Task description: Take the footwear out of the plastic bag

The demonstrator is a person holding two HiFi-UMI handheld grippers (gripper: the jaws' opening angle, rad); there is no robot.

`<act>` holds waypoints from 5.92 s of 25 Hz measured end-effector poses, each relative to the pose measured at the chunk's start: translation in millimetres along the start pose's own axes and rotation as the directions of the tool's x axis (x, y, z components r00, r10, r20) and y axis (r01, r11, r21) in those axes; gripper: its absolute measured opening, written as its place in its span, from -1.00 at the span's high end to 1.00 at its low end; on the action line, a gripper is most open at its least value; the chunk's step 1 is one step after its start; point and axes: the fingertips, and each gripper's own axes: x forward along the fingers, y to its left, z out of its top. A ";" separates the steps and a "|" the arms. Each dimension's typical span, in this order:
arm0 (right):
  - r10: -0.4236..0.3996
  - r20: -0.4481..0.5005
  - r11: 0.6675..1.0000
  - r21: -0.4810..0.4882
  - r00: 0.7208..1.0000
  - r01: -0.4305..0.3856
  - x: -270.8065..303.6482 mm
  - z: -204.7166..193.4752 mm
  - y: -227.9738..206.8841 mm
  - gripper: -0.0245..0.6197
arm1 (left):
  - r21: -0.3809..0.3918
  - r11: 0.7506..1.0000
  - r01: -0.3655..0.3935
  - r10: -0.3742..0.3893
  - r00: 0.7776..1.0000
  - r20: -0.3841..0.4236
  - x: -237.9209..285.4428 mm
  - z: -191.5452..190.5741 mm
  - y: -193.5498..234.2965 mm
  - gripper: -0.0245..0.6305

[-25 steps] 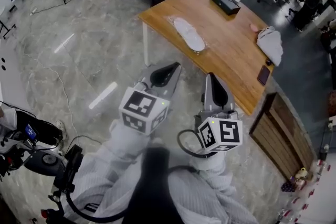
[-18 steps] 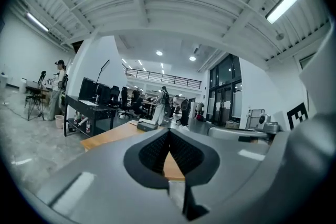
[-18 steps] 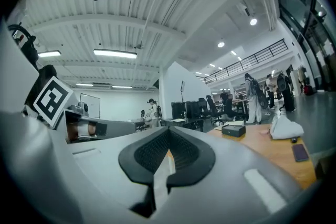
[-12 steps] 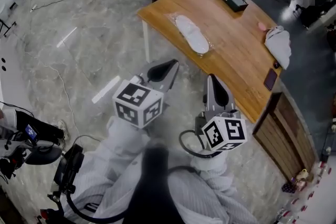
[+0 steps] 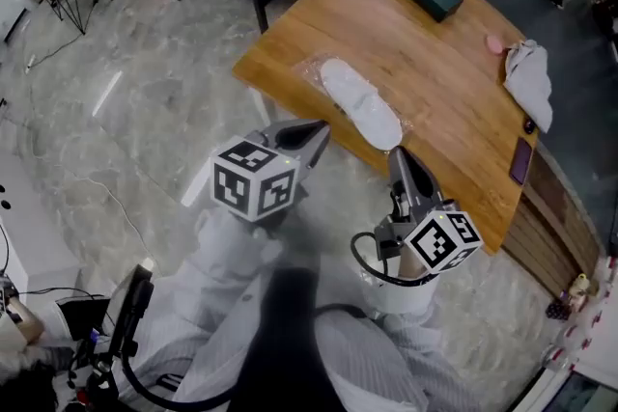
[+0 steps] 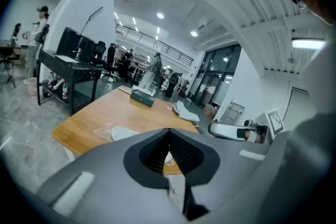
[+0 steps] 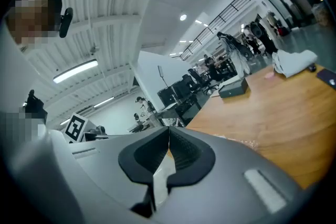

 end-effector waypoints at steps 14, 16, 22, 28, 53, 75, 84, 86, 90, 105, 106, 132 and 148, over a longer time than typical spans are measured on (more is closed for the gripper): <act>-0.103 -0.267 0.868 0.446 0.958 0.217 25.7 -55.2 -169.9 0.70 | -0.218 0.905 0.366 -0.422 0.840 -0.341 128.1 15.8 112.4 0.92; -0.035 -0.324 0.848 0.491 0.945 0.200 28.2 -65.9 -182.5 0.63 | -0.247 0.891 0.380 -0.448 0.824 -0.346 142.5 24.0 122.7 0.92; 0.048 -0.405 0.783 0.583 0.913 0.218 37.9 -96.9 -210.2 0.45 | -0.314 0.878 0.362 -0.472 0.764 -0.440 171.2 22.5 159.9 0.47; 0.083 -0.403 0.731 0.646 0.912 0.219 42.4 -113.4 -225.0 0.42 | -0.337 0.896 0.289 -0.441 0.665 -0.602 204.1 -12.9 211.4 0.43; 0.323 -0.361 0.627 0.774 0.875 0.088 65.4 -135.7 -227.0 0.41 | -0.484 0.825 0.291 -0.544 0.178 -0.820 234.5 -95.7 223.3 0.59; 0.343 -0.118 0.750 0.632 0.932 -0.196 46.5 -16.0 -177.3 0.73 | -0.552 0.727 0.408 -0.685 0.483 -0.546 201.6 28.4 170.7 0.83; 0.336 -0.023 0.783 0.563 0.942 -0.265 35.2 24.8 -168.9 0.80 | -0.482 0.722 0.496 -0.690 0.565 -0.452 188.3 83.2 160.6 0.83; 0.321 -0.018 0.792 0.554 0.947 -0.257 32.0 28.5 -170.9 0.88 | -0.472 0.725 0.501 -0.686 0.579 -0.440 185.9 92.0 163.4 0.83; 0.302 -0.016 0.796 0.555 0.953 -0.243 23.1 32.5 -175.2 0.88 | -0.452 0.743 0.494 -0.666 0.614 -0.424 181.7 106.5 170.6 0.83; 0.204 0.000 0.822 0.543 0.979 -0.171 -16.0 34.1 -196.0 0.88 | -0.340 0.832 0.438 -0.545 0.760 -0.354 158.0 160.2 222.1 0.82; 0.186 0.003 0.825 0.542 0.983 -0.158 -20.7 34.6 -199.5 0.88 | -0.335 0.840 0.426 -0.531 0.770 -0.352 156.6 162.3 226.6 0.82; -0.456 0.050 0.884 0.141 0.889 0.445 70.8 100.9 -187.3 0.88 | -0.057 0.995 0.085 -0.091 0.989 -0.116 204.1 166.5 184.8 0.81; -0.441 0.075 0.896 0.086 0.894 0.435 71.6 107.0 -175.1 0.89 | -0.059 0.992 0.112 -0.118 0.986 -0.119 208.0 155.4 156.0 0.81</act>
